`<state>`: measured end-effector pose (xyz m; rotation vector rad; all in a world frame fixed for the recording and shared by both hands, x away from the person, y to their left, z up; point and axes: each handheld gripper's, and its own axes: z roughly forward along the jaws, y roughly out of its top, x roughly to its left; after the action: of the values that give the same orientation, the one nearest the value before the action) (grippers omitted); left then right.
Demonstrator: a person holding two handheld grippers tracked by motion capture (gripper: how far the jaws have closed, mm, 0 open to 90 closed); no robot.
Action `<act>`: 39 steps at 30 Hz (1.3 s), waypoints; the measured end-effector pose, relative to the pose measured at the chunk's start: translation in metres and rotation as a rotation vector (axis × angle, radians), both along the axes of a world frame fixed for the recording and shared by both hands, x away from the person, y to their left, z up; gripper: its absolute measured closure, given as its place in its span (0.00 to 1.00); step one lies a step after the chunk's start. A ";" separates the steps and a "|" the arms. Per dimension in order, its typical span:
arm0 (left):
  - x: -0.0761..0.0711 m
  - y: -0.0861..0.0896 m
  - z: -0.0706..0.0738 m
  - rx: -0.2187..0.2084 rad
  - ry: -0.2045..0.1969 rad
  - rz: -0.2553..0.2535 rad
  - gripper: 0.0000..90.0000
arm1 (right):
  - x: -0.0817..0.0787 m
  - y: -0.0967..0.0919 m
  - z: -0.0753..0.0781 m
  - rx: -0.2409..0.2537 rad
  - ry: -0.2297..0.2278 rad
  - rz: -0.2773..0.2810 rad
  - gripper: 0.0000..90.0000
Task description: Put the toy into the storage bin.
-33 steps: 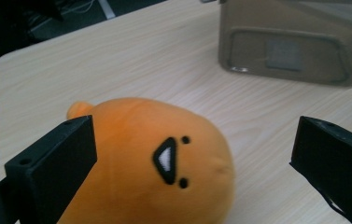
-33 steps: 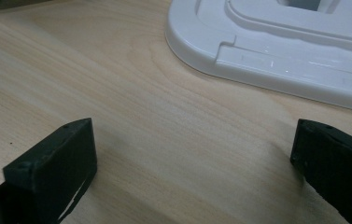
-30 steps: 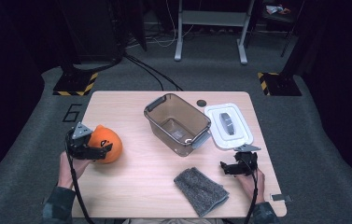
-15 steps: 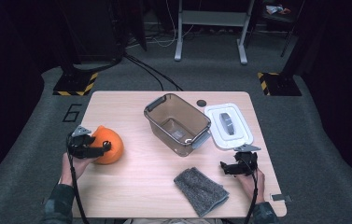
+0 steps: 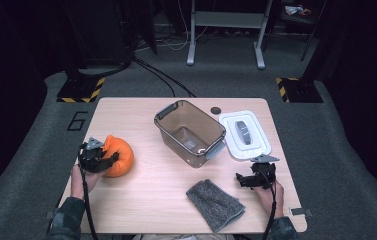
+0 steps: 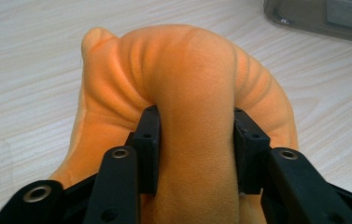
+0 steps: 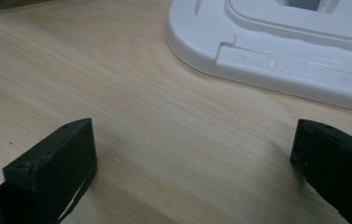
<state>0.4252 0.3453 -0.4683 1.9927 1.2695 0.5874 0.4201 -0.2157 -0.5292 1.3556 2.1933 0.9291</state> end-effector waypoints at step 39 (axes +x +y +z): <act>0.009 -0.013 0.064 -0.018 -0.105 -0.028 0.71 | 0.001 0.000 0.000 -0.005 -0.007 0.004 0.00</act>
<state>0.4340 0.3323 -0.4040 1.9359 1.1775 0.6565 0.4210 -0.2161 -0.5294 1.3443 2.1928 0.9280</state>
